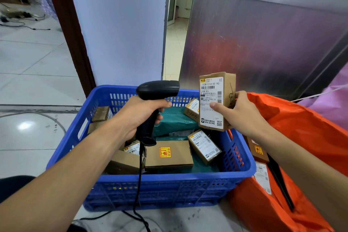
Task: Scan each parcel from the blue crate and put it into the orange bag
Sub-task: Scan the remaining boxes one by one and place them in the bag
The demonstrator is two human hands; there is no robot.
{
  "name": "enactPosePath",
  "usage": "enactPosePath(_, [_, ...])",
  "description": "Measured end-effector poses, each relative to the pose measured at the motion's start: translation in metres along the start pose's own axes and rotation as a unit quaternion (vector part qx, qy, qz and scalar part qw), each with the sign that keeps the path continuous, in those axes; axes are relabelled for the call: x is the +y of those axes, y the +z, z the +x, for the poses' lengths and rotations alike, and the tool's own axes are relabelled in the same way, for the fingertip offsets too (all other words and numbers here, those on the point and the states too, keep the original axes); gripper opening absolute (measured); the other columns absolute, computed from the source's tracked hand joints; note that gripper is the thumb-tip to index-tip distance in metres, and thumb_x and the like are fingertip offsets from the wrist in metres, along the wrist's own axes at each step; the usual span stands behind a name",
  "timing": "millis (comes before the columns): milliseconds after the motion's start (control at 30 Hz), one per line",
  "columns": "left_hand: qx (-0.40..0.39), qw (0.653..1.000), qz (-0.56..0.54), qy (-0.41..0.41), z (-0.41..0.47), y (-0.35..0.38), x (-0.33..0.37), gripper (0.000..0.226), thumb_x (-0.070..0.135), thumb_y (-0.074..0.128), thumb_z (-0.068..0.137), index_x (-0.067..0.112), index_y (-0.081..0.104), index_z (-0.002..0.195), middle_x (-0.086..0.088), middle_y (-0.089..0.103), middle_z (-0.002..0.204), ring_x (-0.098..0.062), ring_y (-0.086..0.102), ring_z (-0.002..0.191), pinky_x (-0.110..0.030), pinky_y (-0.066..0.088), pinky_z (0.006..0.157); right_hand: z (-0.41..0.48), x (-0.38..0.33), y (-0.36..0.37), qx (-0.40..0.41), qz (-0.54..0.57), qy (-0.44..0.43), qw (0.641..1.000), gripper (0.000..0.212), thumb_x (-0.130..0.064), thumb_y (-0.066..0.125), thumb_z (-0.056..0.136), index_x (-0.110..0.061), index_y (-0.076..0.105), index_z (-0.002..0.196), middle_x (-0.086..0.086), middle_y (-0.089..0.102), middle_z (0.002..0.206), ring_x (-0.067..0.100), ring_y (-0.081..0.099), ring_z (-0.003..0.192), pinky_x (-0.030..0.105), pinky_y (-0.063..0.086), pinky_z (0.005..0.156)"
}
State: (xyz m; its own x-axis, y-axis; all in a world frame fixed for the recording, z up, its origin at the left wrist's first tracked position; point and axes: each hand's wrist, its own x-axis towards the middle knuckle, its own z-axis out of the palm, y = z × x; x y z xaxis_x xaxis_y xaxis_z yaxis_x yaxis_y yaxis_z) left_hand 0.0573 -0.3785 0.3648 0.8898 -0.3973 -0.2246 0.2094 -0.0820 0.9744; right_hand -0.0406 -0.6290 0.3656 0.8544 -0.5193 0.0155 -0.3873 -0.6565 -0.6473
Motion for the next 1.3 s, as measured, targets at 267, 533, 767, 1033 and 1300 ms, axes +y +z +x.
enactPosePath(267, [-0.003,1.000,0.019,0.005,0.000,-0.003,0.000,0.012,0.018,0.083,0.085,0.011,0.076,0.091,0.000,0.068,0.072,-0.012,0.065,0.064,-0.027,0.059,0.065,0.002,0.001,-0.002,0.034,-0.051,-0.003,0.998,0.068,-0.070,0.066,0.082,-0.024,0.037,0.123,0.002,0.072,0.116,0.025,0.073,0.096,0.050,0.063,0.077])
enactPosePath(533, [0.003,1.000,0.014,0.006,0.000,-0.002,0.000,0.013,0.017,0.084,0.085,0.010,0.076,0.092,-0.002,0.067,0.074,-0.013,0.064,0.063,-0.027,0.058,0.064,-0.001,-0.002,-0.002,0.028,-0.048,-0.005,0.998,0.072,-0.071,0.066,0.080,-0.023,0.038,0.125,0.002,0.072,0.118,0.026,0.072,0.099,0.051,0.062,0.081])
enactPosePath(767, [-0.001,1.000,0.017,0.009,-0.002,-0.003,0.002,0.011,0.017,0.082,0.086,0.012,0.075,0.091,-0.001,0.067,0.075,-0.011,0.064,0.064,-0.025,0.059,0.063,-0.002,0.001,-0.003,0.029,-0.059,-0.001,0.998,0.069,-0.067,0.068,0.085,-0.021,0.038,0.127,0.002,0.072,0.120,0.025,0.072,0.099,0.050,0.063,0.080])
enactPosePath(1033, [-0.002,1.000,0.015,0.005,-0.003,0.002,-0.002,0.013,0.017,0.083,0.085,0.010,0.075,0.094,-0.002,0.068,0.076,-0.012,0.064,0.064,-0.027,0.059,0.065,-0.015,0.020,-0.024,0.046,-0.037,0.010,0.998,0.069,-0.062,0.069,0.086,-0.019,0.041,0.132,-0.001,0.069,0.124,0.023,0.070,0.106,0.049,0.060,0.087])
enactPosePath(1300, [0.000,1.000,0.025,-0.006,-0.007,0.023,-0.011,0.017,0.017,0.083,0.084,0.008,0.074,0.095,-0.006,0.069,0.081,-0.016,0.065,0.066,-0.029,0.058,0.069,-0.031,0.047,-0.055,0.074,-0.018,0.029,0.997,0.057,-0.042,0.069,0.095,-0.020,0.037,0.136,-0.006,0.064,0.107,0.006,0.067,0.080,0.024,0.054,0.062])
